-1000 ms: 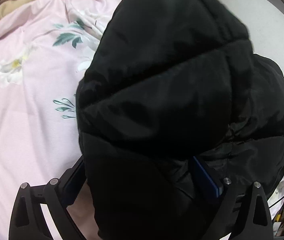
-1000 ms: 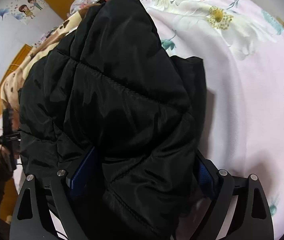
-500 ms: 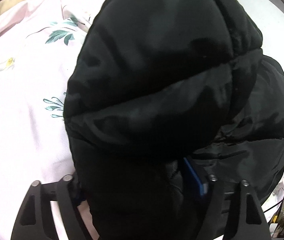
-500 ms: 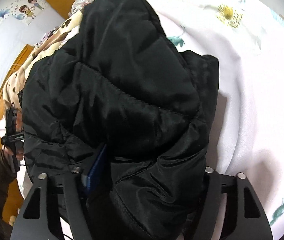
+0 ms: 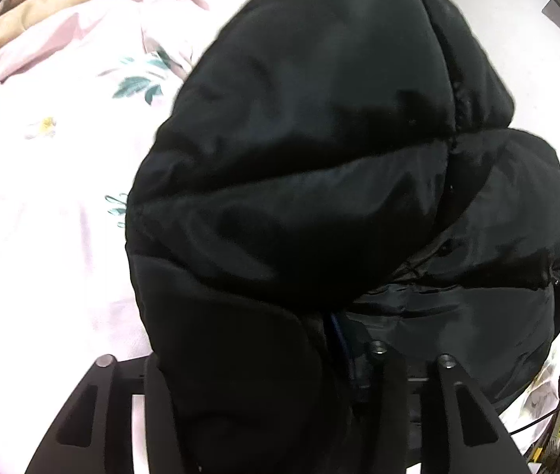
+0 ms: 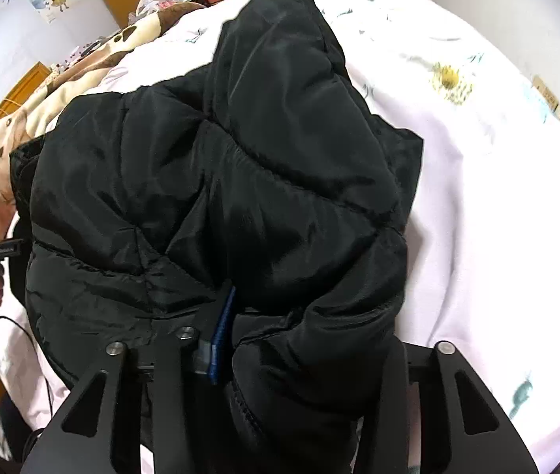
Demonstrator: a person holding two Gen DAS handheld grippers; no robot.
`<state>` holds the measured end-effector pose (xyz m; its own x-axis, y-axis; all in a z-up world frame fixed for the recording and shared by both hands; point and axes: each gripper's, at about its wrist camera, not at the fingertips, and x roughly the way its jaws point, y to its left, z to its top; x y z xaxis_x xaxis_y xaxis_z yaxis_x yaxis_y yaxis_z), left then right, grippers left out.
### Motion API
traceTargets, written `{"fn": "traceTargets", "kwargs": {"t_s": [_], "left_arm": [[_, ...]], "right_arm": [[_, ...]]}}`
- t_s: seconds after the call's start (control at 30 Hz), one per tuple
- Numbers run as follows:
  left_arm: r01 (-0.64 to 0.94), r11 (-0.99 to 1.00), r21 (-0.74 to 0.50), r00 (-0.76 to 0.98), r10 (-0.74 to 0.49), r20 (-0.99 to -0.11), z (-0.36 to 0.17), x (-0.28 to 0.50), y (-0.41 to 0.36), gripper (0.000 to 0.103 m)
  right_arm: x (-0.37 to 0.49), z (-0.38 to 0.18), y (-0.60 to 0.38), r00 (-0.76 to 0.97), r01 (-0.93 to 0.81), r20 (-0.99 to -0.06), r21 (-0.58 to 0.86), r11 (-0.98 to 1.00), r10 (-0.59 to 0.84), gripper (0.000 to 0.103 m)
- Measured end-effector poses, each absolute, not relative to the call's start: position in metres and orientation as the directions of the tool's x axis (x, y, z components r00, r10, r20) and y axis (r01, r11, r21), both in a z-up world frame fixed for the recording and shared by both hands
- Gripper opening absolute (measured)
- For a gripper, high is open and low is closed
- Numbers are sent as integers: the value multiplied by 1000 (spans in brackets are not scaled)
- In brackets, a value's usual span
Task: Fold large clothes
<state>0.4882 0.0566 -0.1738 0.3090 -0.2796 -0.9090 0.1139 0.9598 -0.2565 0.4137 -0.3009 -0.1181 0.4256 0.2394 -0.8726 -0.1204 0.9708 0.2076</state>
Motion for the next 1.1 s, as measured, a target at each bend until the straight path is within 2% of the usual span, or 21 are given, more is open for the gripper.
{"fn": "traceTargets", "kwargs": {"t_s": [0.37, 0.53, 0.87, 1.03, 1.1], "left_arm": [[65, 944, -324, 374, -324, -869, -133, 462, 94, 27], [58, 931, -359, 419, -349, -838, -106, 449, 109, 23], [25, 934, -358, 497, -322, -806, -71, 424, 169, 16], [22, 922, -386, 572, -328, -752, -41, 406, 209, 10], [20, 937, -348, 570, -297, -766, -39, 404, 215, 10]], "right_arm": [[382, -76, -295, 515, -112, -828, 191, 975, 221, 26], [370, -51, -290, 558, -137, -792, 207, 969, 248, 24], [348, -20, -256, 607, -214, -722, 254, 943, 332, 20], [348, -11, -229, 619, -270, -688, 267, 925, 379, 19], [343, -10, -218, 621, -298, -673, 272, 915, 402, 19]]}}
